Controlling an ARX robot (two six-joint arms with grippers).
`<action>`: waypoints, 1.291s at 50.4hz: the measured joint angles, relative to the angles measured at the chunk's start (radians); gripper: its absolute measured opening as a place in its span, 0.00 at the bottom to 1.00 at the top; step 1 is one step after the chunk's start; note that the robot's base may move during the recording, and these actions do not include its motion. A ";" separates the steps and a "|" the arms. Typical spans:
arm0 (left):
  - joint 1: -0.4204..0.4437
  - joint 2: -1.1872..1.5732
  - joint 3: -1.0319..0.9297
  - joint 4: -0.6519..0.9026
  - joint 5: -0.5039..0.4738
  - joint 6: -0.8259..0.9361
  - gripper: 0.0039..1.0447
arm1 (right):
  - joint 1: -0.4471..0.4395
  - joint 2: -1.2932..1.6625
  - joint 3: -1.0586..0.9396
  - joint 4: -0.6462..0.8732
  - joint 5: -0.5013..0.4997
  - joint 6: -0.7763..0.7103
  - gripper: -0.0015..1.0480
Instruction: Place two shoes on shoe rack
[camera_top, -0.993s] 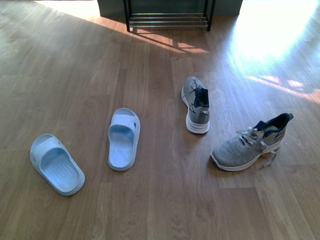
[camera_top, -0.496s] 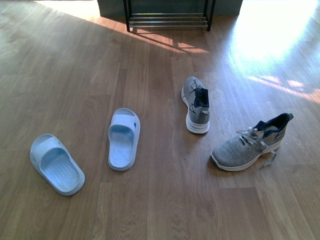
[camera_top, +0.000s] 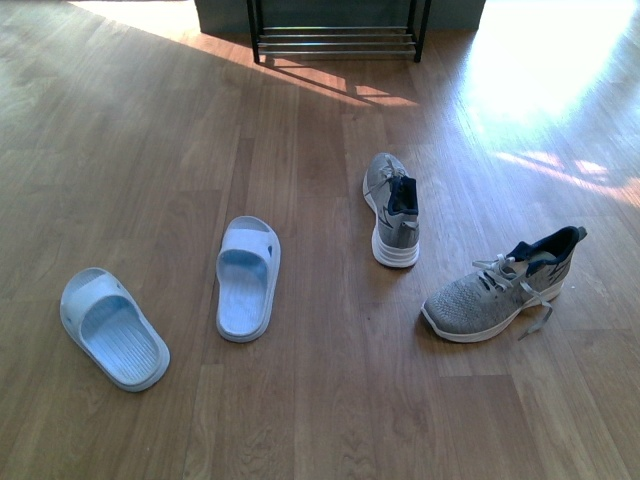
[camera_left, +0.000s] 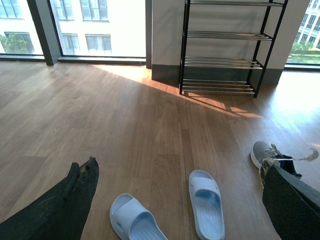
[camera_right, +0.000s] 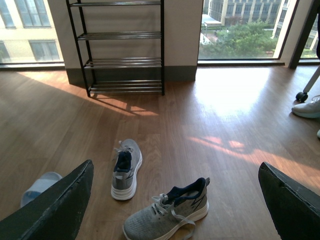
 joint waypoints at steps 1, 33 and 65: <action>0.000 0.000 0.000 0.000 0.000 0.000 0.91 | 0.000 0.000 0.000 0.000 0.000 0.000 0.91; 0.000 0.000 0.000 0.000 0.000 0.000 0.91 | 0.000 0.000 0.000 0.000 0.000 0.000 0.91; 0.000 0.000 0.000 0.000 0.000 0.000 0.91 | 0.000 0.000 0.000 0.000 0.000 0.000 0.91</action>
